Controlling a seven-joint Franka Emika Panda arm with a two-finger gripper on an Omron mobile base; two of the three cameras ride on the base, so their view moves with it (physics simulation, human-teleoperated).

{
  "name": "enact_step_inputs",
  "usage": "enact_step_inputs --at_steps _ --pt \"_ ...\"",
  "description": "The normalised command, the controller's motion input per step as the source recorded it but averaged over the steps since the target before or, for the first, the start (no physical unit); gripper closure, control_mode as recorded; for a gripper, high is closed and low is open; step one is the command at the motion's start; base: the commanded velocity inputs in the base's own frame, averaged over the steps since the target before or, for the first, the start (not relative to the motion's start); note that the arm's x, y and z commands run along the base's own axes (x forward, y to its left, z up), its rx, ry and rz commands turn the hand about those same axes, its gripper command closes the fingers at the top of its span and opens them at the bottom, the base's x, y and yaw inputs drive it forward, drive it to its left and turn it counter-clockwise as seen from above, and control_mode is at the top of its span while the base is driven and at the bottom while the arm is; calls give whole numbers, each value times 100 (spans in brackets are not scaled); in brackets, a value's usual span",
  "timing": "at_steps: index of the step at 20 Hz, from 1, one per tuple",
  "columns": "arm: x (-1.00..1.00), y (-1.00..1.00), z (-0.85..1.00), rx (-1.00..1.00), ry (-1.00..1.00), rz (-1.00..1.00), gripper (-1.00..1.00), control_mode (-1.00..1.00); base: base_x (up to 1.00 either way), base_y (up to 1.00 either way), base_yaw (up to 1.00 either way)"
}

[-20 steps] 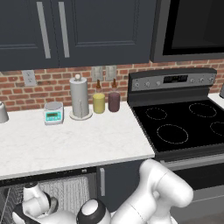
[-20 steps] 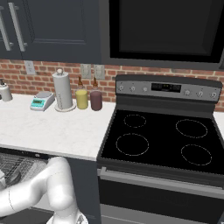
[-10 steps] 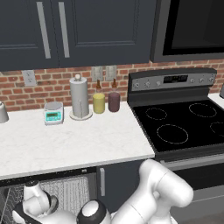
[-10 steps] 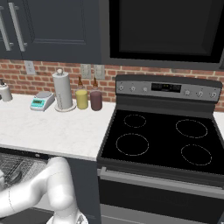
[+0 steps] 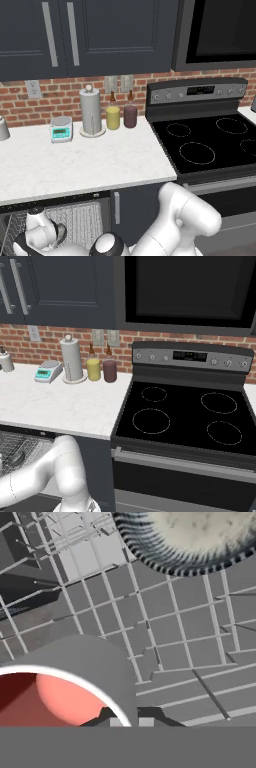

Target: Pick up the cup and bowl from the counter, place them in the dishwasher, and close the dishwasher door.

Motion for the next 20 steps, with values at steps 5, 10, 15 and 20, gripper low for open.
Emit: enact_step_inputs --at_steps 5,10,15,20 --pt "0 0 0 0 0 0 -100 -100 0 0 0" --pt "0 0 0 0 0 0 -100 -100 0 0 0" --pt "0 0 0 0 0 0 -100 -100 0 0 0" --pt "-16 -8 36 0 -1 0 -100 -100 0 0 0"
